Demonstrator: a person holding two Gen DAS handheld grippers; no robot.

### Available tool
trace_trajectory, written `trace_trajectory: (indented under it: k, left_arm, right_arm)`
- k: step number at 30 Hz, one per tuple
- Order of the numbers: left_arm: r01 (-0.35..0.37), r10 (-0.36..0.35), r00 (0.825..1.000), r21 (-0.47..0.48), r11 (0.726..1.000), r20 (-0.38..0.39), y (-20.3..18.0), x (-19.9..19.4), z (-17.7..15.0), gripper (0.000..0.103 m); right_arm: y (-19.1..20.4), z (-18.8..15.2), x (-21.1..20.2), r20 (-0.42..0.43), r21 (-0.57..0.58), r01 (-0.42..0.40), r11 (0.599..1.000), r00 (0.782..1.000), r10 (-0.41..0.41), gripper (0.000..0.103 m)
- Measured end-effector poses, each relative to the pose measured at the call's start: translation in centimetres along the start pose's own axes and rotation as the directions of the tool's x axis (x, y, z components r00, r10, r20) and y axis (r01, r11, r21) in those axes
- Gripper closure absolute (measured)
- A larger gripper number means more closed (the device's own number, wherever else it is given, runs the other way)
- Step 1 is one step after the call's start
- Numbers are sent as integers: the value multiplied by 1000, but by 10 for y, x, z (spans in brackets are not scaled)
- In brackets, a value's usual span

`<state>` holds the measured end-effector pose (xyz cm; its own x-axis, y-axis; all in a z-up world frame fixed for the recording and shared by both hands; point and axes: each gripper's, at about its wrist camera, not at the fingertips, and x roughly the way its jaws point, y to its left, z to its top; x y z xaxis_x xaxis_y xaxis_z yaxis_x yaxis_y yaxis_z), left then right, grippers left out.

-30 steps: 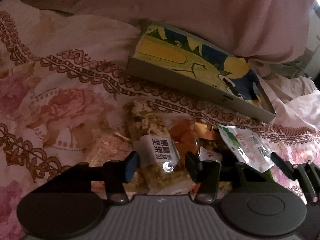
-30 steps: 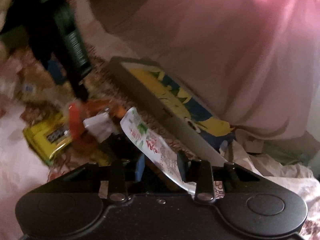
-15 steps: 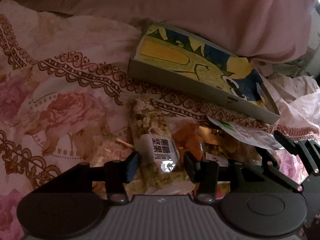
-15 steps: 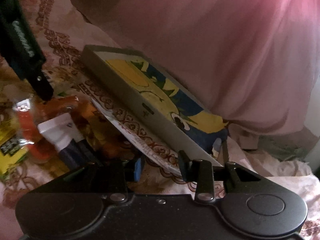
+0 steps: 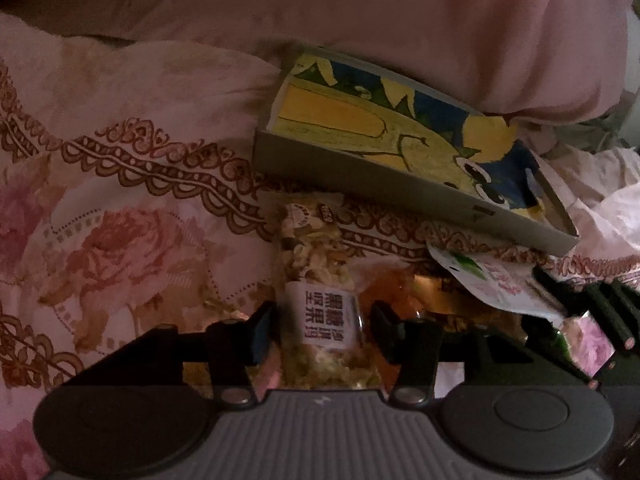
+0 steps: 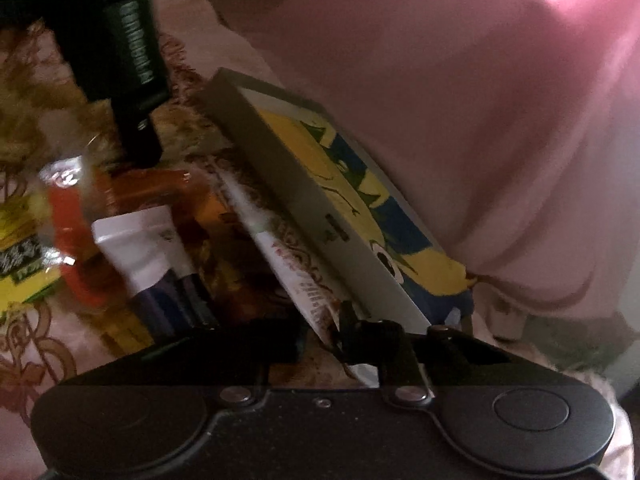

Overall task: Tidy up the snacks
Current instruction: 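Lift the clear packet with the right gripper while the left gripper grasps the nut bar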

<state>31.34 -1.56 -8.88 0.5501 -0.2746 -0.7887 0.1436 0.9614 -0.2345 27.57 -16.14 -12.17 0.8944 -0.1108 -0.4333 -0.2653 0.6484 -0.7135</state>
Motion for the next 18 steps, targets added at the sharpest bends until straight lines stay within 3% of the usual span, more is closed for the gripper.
trace_trajectory:
  k: [6,11,18]
  left_arm:
    - [-12,12,1000,-12,1000,9,1,-4,-2,54]
    - [29,-27,999,-76,997,26,3,-16,-5,55]
    - [68,-60,994,-94,993,88,-3,-33,-10,56]
  right_arm:
    - [12,4,-12,54,-100,56,993,997,-51,95]
    - [17,8,-26,100,-151,115,982,990,-101,98]
    - [16,16,-46,139,-128,155,980,981,-137,98]
